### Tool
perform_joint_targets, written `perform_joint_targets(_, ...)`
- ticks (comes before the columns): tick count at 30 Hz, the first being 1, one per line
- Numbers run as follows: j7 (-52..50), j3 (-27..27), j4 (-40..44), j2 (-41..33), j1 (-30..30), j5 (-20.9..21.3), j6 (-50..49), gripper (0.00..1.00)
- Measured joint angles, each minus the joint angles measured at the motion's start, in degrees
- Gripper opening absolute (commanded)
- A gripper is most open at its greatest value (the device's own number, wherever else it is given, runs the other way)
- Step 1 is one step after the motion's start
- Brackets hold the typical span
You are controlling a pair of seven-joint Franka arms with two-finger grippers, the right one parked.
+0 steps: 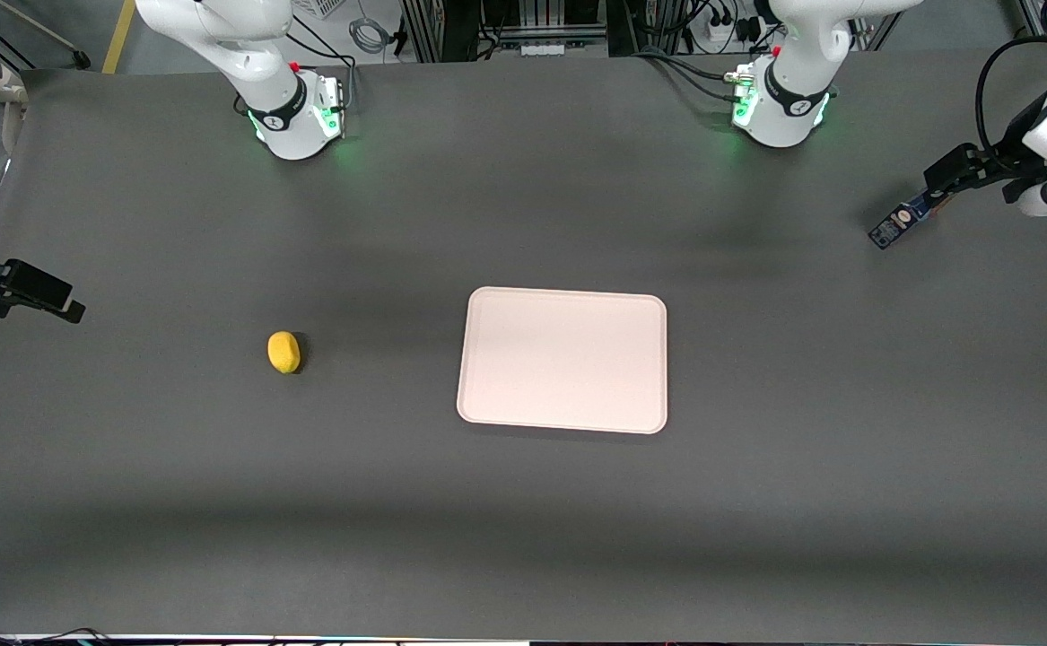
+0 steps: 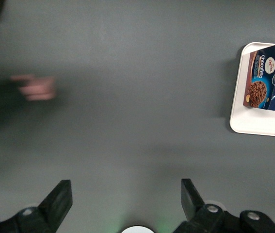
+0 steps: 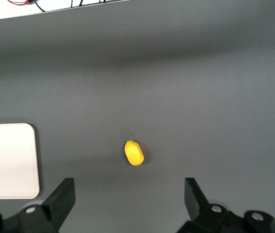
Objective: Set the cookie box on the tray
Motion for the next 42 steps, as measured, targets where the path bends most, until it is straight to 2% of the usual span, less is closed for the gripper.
perform_joint_targets(5,0.0,0.3,1.7,0.0,0.1,0.0,-2.0,1.0)
perform_joint_targets(12,2.0,2.9,9.7,-0.1,0.2,0.6,-12.5,1.0)
perform_joint_targets(18,10.6,7.7,14.6,-1.1,0.4,3.6,-20.6,1.0)
perform_joint_targets(24,22.3,12.6,14.6,-3.2,1.0,6.0,-23.6,1.0)
perform_joint_targets(31,36.5,15.9,8.6,-5.8,2.3,9.8,-22.2,1.0)
perform_joint_targets(42,43.3,20.3,-10.8,-10.8,2.9,10.6,-8.6,1.0)
